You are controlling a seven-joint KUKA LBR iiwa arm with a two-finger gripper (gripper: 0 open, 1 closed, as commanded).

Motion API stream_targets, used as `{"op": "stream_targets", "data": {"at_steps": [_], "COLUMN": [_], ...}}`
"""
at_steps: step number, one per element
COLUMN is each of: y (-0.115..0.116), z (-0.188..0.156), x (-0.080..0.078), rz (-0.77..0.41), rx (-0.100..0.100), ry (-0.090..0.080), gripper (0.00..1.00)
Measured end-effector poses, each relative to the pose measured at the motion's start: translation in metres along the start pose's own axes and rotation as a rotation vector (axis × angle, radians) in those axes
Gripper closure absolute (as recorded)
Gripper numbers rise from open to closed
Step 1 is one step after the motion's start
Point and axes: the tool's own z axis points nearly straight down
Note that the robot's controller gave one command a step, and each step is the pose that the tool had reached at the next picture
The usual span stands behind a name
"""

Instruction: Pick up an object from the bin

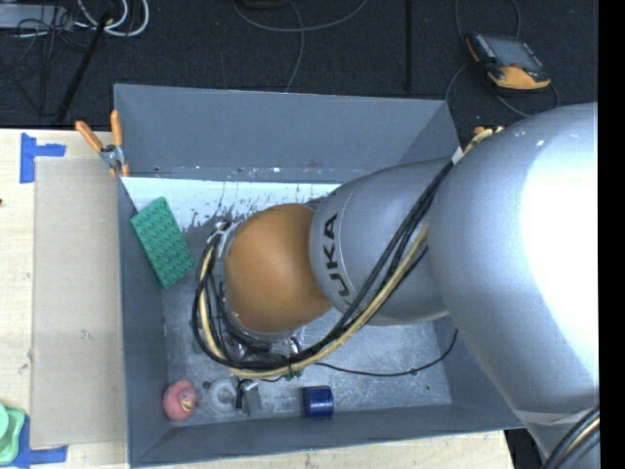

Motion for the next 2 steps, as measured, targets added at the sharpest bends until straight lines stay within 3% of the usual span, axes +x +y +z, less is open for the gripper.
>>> {"op": "stream_targets", "data": {"at_steps": [1, 2], "y": [-0.001, 0.026], "z": [-0.002, -0.175], "x": [-0.001, -0.007], "rz": [0.005, -0.092], "rx": [0.0, 0.002], "ry": [-0.006, -0.016], "gripper": [1.0, 1.0]}}
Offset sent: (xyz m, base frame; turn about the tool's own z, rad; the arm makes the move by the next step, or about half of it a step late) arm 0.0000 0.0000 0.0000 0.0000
